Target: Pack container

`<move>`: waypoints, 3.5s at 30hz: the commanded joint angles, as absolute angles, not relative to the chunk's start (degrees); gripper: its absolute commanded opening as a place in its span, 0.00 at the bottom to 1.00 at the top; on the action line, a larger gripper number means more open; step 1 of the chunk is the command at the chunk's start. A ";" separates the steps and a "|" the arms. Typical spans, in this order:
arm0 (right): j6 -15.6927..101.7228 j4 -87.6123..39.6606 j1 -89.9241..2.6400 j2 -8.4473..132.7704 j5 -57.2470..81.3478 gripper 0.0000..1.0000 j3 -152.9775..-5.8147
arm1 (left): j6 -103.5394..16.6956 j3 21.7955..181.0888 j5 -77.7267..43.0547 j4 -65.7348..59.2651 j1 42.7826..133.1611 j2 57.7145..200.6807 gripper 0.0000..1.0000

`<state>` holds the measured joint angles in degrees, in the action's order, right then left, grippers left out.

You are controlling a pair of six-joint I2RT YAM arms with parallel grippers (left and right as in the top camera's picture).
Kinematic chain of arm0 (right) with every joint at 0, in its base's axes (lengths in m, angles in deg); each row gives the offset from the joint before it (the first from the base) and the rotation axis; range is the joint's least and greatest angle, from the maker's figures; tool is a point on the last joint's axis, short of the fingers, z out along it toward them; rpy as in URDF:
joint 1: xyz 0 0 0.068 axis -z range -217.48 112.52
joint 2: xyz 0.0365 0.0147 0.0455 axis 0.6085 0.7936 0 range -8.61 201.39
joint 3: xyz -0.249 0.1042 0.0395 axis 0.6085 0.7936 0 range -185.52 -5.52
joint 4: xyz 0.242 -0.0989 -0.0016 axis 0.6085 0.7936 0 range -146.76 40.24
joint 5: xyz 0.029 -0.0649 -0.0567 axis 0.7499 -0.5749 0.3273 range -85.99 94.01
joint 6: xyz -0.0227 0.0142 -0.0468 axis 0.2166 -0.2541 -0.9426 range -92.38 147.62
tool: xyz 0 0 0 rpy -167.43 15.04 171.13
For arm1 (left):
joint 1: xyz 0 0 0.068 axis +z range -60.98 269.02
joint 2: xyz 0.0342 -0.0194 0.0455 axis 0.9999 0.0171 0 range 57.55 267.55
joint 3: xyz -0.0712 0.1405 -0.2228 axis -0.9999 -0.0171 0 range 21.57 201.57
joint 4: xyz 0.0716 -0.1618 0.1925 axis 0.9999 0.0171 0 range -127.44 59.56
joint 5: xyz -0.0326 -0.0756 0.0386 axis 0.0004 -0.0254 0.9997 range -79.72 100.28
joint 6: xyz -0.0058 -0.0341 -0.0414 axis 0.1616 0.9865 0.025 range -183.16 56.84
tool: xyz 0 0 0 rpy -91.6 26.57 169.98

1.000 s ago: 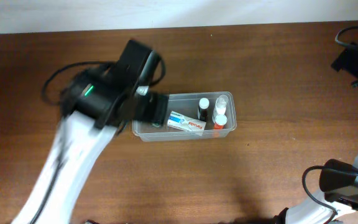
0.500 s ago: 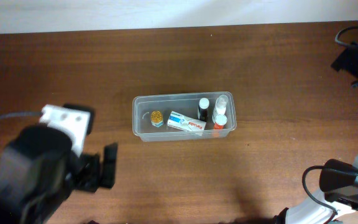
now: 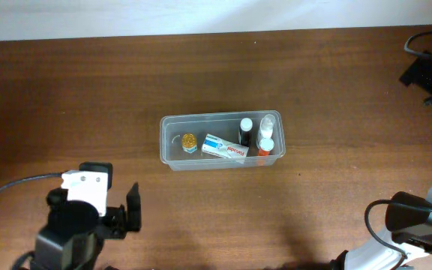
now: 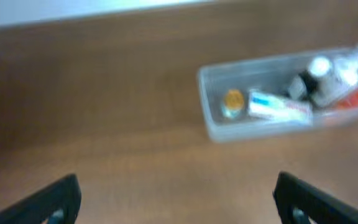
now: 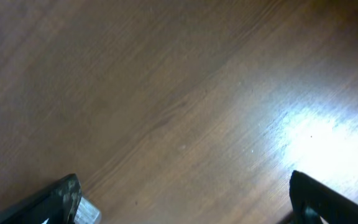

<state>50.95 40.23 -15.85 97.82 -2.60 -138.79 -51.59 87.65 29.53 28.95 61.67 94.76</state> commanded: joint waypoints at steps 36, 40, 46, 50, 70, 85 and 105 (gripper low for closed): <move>50.53 40.53 -15.65 97.60 -3.15 0.98 -139.08 | -66.69 23.28 5.33 -43.42 87.81 57.85 1.00; 50.53 40.53 -15.65 97.60 -3.15 0.98 -139.08 | -66.71 22.08 4.91 -45.54 87.81 57.85 0.99; 50.53 40.53 -15.65 97.60 -3.15 0.98 -139.08 | -66.73 22.08 5.40 -40.49 87.81 57.85 0.99; 50.53 40.53 -15.65 97.60 -3.15 0.98 -139.08 | -67.83 22.08 6.25 -34.68 87.81 57.82 0.99; 50.53 40.53 -15.65 97.60 -3.15 0.98 -139.08 | -67.98 22.08 7.23 -32.99 87.81 57.89 0.99; 50.53 40.53 -15.65 97.60 -3.15 0.98 -139.08 | -68.00 22.08 7.25 -32.99 87.81 57.89 1.00; 50.27 40.45 -33.36 81.23 -4.64 0.98 -139.08 | -67.98 22.08 7.23 -32.99 87.81 57.89 0.99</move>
